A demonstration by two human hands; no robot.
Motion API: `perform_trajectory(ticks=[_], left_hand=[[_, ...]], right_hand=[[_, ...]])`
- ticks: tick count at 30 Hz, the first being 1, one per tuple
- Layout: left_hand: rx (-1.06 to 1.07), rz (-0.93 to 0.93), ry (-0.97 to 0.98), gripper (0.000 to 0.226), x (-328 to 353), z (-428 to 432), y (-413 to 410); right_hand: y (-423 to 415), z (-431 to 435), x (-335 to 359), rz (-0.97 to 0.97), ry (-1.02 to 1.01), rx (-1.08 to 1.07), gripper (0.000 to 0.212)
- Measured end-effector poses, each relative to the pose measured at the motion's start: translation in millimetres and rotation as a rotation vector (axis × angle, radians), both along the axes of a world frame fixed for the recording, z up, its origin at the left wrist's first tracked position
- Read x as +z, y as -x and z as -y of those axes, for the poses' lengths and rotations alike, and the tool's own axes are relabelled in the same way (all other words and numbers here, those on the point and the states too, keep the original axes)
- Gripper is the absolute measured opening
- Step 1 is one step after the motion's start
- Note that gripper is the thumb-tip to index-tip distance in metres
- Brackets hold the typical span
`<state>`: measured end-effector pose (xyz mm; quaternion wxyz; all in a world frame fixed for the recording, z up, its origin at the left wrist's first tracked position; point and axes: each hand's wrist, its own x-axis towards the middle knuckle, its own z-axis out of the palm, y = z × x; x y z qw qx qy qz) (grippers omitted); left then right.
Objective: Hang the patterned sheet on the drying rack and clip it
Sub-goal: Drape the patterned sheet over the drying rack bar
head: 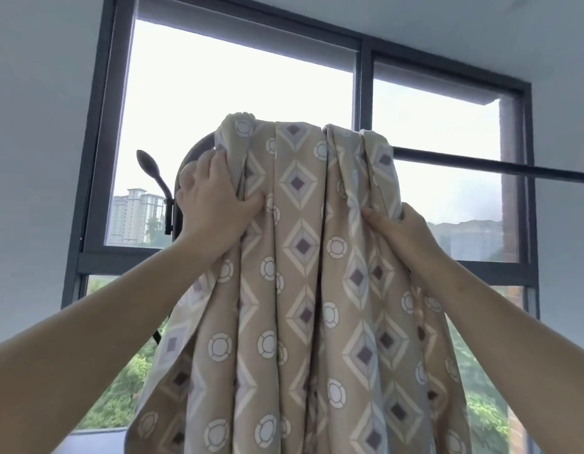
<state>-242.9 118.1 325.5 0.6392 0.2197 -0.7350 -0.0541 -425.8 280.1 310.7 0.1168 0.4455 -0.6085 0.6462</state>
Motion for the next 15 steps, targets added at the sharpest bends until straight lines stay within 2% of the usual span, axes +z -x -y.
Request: perform_trajectory(ticks=[2,4,5,7,9,11,13,15], left_hand=[[-0.240,-0.043,-0.061,0.073,-13,-1,0],[-0.496,-0.114,-0.132,0.063,-26,-7,-4],[-0.557,-0.129,-0.146,0.058,-32,-10,-6],[-0.620,-0.129,-0.191,0.056,-44,-15,-9],[-0.723,-0.139,-0.328,0.053,-57,-18,-11],[-0.840,-0.147,-0.470,0.043,-71,-20,-15],[-0.863,-0.070,-0.518,0.038,-86,-20,-19],[-0.869,0.015,-0.560,0.036,-100,-20,-22]], right_hand=[[-5,-1,-12,0.093,-0.014,0.159,0.049],[-8,-4,-25,0.141,-0.048,0.261,0.041],[-9,-6,-31,0.160,-0.064,0.292,0.044],[-9,-8,-41,0.182,-0.104,0.321,0.069],[-9,-9,-51,0.187,-0.133,0.338,0.086],[-10,-12,-60,0.193,-0.148,0.345,0.084],[-11,-16,-69,0.200,-0.192,0.331,0.079],[-13,-19,-77,0.193,-0.273,0.309,0.063]])
